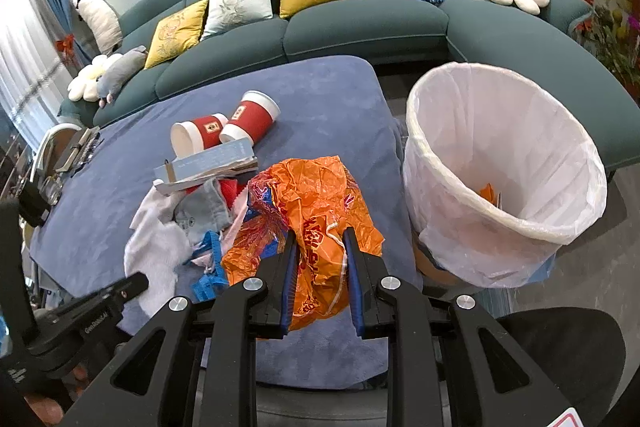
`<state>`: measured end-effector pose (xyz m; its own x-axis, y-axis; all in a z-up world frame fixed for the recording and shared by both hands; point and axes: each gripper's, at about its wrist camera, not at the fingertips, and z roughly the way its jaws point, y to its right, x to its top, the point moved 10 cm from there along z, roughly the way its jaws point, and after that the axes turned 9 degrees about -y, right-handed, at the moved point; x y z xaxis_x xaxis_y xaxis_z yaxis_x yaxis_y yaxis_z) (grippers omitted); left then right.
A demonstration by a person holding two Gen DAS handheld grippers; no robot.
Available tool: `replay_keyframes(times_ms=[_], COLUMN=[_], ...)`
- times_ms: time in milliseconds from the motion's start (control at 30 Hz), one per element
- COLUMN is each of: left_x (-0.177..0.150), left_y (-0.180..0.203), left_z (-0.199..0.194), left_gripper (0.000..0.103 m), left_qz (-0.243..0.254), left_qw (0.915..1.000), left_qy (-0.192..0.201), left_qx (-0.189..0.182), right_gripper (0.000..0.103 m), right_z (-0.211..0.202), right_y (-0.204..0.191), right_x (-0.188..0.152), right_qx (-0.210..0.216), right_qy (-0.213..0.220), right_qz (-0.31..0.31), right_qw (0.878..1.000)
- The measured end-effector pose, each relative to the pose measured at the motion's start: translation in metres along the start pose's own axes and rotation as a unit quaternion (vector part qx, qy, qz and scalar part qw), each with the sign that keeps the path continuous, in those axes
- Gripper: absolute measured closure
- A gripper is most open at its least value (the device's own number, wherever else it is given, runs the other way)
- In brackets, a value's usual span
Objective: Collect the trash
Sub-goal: 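Lift the white towel with the left tool while the right tool lifts the orange bag, then move both tools over the wastebasket and open them to drop towel and bag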
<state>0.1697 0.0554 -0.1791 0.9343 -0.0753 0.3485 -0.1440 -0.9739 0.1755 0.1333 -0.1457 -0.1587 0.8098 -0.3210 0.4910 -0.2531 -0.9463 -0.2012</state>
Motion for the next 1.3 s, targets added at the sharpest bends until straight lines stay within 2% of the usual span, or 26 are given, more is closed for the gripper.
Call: replay_keyframes(times_ms=[133, 300, 500, 733, 1033, 1300], left_x=[0.011, 0.028, 0.041, 0.046, 0.046, 0.043], left_y=[0.019, 0.054, 0.109, 0.181, 0.271, 0.326], left_z=[-0.02, -0.041, -0.05, -0.046, -0.023, 0.007], left_gripper=[0.101, 0.101, 0.101, 0.101, 0.101, 0.1], left_qz=[0.017, 0.041, 0.078, 0.127, 0.188, 0.216], left_qw=[0.9995, 0.9976, 0.9934, 0.9863, 0.9744, 0.9681], left_qy=[0.025, 0.049, 0.061, 0.059, 0.041, 0.013], left_qx=[-0.004, -0.028, -0.058, -0.087, -0.115, -0.126], right_gripper=[0.082, 0.082, 0.082, 0.082, 0.082, 0.082], right_z=[-0.011, -0.028, -0.05, -0.068, -0.084, -0.08], right_y=[0.0, 0.013, 0.047, 0.101, 0.188, 0.235], right_x=[0.003, 0.012, 0.026, 0.037, 0.043, 0.04], right_qx=[0.005, 0.012, 0.003, -0.03, -0.067, -0.082], right_qy=[0.013, 0.033, 0.059, 0.085, 0.103, 0.097], right_qz=[0.0, 0.015, 0.047, 0.082, 0.152, 0.187], right_qw=[1.0, 0.999, 0.997, 0.993, 0.981, 0.974])
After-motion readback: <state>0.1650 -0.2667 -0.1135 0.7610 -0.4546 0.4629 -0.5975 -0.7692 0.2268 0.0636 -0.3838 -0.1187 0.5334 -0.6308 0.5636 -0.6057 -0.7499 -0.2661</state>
